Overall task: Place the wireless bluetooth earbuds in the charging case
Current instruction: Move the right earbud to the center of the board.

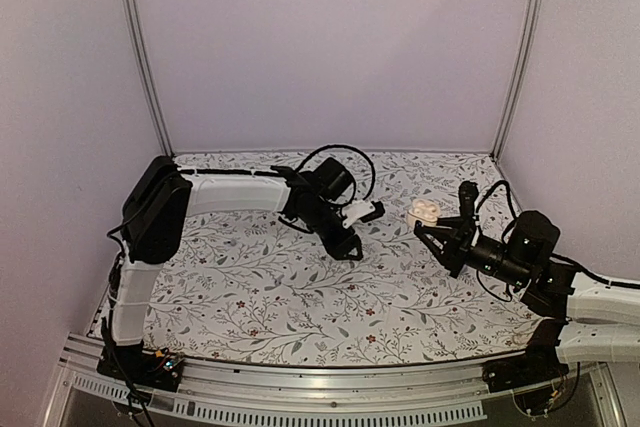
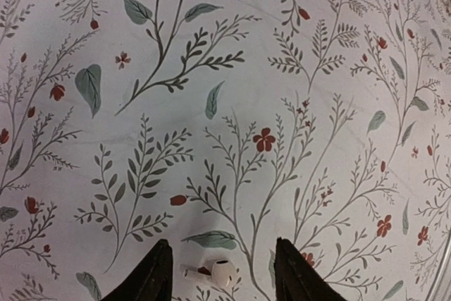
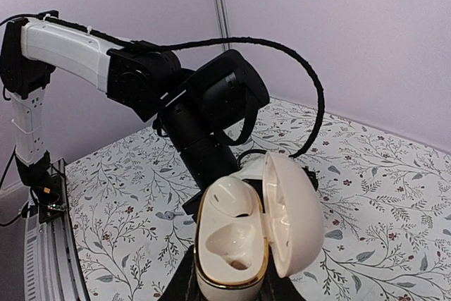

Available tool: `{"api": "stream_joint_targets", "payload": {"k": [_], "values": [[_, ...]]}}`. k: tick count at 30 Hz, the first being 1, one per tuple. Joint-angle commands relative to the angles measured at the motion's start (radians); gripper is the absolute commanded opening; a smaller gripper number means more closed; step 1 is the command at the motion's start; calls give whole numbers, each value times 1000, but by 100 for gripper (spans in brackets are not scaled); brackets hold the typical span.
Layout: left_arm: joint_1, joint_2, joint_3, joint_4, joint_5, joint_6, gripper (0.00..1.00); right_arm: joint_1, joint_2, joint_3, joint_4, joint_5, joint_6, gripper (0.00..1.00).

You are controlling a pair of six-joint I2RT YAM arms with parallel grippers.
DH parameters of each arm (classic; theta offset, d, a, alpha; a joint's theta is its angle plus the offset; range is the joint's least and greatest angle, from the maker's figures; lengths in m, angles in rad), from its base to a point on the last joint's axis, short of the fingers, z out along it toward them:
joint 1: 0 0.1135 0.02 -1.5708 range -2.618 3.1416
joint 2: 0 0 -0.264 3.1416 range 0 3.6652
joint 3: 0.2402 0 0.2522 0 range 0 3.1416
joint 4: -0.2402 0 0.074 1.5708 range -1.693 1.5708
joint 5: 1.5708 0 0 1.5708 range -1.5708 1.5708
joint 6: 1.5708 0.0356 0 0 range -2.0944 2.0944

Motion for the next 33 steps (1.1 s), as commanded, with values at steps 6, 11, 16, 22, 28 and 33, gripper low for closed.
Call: {"api": "stream_joint_targets", "payload": {"k": [6, 11, 16, 22, 28, 33], "values": [[38, 90, 72, -85, 81, -93, 46, -7, -25, -5, -10, -8, 7, 4], [43, 106, 56, -81, 80, -117, 46, -8, -20, -3, -8, -11, 8, 5], [46, 87, 12, -80, 75, -128, 47, -8, -23, -1, -8, -12, 3, 5], [47, 16, -114, -47, 73, -146, 47, -8, -11, 1, -7, -14, 2, 5], [43, -43, -236, -18, 69, -173, 47, -8, 8, 5, 1, -23, -1, 5], [19, -91, -293, 9, 60, -171, 47, -8, 19, 5, 8, -27, -2, 5]]}}
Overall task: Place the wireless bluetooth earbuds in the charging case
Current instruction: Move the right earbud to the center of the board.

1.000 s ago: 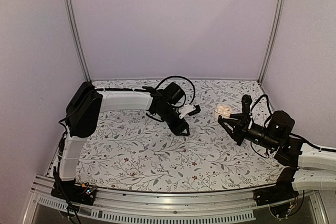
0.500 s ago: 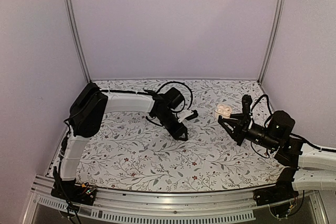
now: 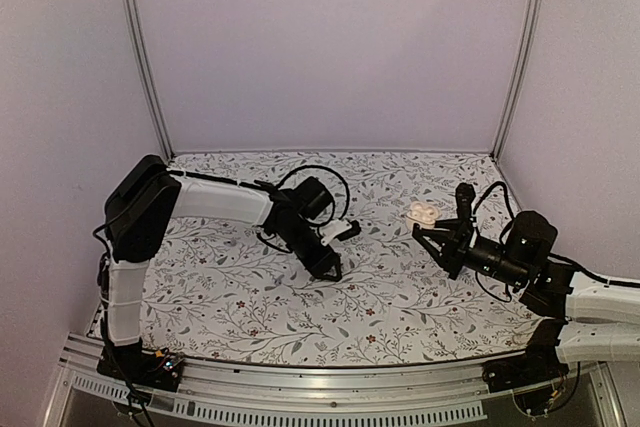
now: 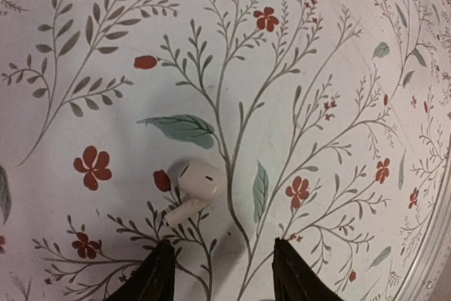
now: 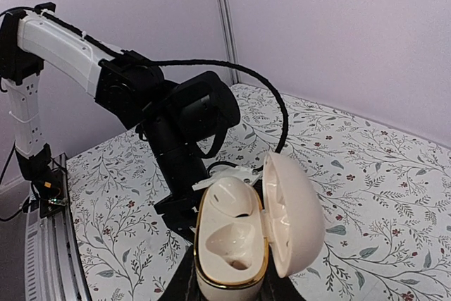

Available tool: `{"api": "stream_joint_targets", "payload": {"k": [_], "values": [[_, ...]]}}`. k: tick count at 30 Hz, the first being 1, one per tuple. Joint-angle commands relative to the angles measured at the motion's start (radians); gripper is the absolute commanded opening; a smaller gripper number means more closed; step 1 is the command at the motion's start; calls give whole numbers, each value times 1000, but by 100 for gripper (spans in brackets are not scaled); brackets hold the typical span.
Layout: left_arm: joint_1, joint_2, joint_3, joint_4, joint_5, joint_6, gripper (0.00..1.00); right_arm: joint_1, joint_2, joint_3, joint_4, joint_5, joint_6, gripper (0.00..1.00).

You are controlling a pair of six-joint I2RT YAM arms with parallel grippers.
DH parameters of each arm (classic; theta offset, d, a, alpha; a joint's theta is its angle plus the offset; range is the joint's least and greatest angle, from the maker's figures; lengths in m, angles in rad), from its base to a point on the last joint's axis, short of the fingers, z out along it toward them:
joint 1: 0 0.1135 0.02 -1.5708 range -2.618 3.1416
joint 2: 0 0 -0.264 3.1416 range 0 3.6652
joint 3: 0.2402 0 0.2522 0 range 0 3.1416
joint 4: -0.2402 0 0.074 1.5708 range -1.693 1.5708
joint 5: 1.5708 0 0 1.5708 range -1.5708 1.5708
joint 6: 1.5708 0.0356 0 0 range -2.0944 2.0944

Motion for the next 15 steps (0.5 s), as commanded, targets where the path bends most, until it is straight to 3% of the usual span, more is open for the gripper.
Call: {"api": "stream_joint_targets", "payload": {"k": [1, 6, 11, 15], "values": [[-18, -20, -53, -32, -43, -14, 47, -8, 9, 5, 18, -15, 1, 5], [-23, -42, 17, -105, -145, 10, 46, -8, 11, 7, 15, -16, 0, 5], [-38, 11, 179, -253, -285, 82, 46, -8, 4, 7, 4, -4, 1, 5], [-50, 74, 272, -331, -316, 120, 46, -9, -9, 5, -3, 1, 0, 4]]}}
